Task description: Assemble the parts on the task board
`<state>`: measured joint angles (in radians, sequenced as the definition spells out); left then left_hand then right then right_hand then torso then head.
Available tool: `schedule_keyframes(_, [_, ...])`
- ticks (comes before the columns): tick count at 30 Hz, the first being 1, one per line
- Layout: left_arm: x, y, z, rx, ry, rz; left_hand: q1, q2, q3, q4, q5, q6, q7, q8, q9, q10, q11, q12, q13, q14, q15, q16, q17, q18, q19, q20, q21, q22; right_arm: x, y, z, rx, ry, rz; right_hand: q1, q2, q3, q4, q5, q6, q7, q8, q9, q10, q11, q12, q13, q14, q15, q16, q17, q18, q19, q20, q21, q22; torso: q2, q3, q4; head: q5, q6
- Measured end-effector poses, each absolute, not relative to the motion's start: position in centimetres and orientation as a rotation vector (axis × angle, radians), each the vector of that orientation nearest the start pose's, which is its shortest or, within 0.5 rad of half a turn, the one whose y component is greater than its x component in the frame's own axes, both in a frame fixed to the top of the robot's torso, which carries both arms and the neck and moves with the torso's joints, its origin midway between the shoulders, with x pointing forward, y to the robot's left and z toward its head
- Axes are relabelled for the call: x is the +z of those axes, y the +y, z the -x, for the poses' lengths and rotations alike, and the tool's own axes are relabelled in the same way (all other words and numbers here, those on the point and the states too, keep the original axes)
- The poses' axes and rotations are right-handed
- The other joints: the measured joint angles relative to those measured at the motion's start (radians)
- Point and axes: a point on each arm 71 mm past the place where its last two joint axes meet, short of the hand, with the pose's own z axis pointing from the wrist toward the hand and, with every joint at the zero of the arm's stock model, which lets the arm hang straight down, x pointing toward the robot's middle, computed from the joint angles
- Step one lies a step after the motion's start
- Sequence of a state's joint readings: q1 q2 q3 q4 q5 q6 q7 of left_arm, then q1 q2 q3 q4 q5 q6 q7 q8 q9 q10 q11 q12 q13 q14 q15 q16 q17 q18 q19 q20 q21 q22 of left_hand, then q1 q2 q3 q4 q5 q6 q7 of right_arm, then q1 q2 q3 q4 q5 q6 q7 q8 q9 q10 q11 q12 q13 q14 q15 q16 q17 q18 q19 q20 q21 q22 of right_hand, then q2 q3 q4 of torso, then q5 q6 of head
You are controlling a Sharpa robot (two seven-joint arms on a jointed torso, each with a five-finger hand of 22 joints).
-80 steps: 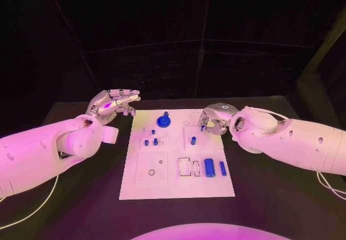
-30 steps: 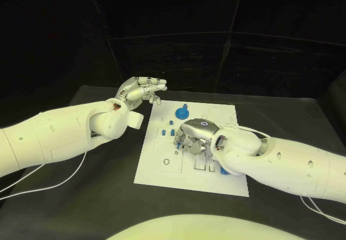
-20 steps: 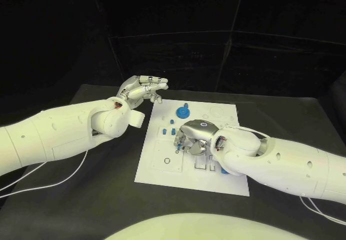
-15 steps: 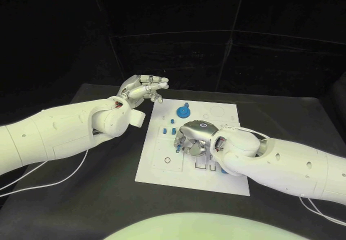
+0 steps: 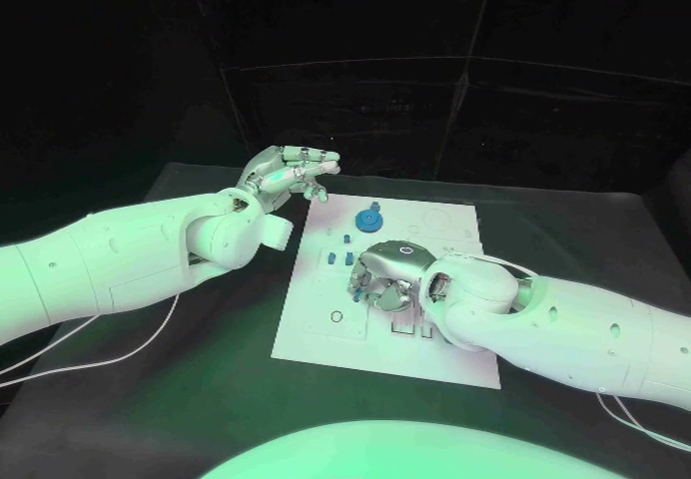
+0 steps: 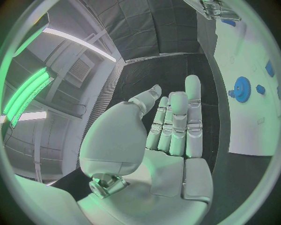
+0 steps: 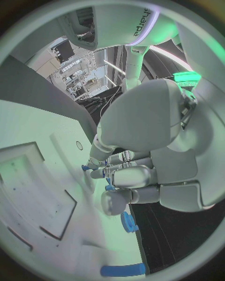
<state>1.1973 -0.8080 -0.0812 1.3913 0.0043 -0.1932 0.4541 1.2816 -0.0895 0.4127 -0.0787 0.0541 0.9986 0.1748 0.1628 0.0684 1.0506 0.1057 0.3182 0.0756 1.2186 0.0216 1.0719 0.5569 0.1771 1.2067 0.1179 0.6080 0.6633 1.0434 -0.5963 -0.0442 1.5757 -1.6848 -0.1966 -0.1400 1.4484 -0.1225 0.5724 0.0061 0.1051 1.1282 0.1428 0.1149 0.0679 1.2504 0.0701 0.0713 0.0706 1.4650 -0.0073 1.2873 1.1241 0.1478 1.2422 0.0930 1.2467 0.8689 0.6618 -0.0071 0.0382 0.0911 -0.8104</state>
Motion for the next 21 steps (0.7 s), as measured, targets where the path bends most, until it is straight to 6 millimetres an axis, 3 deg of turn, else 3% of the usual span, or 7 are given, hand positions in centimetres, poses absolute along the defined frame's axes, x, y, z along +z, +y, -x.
schedule_keyframes(21, [-19.88,22.66,-50.6,-1.577,1.42,1.094,0.0,0.0,0.0,0.0,0.0,0.0,0.0,0.0,0.0,0.0,0.0,0.0,0.0,-0.004,0.004,0.0,-0.004,0.0,0.0,0.0,0.0,-0.001,-24.73,-5.26,-41.66,0.828,1.769,0.529,-0.014,-0.005,0.0,0.0,-0.001,0.0,0.0,-0.003,0.0,0.0,0.0,-0.004,0.0,0.0,0.0,0.0,0.0,0.0,0.0,0.0,0.0,-0.006,0.0,-0.0001,0.0,0.002,-0.003])
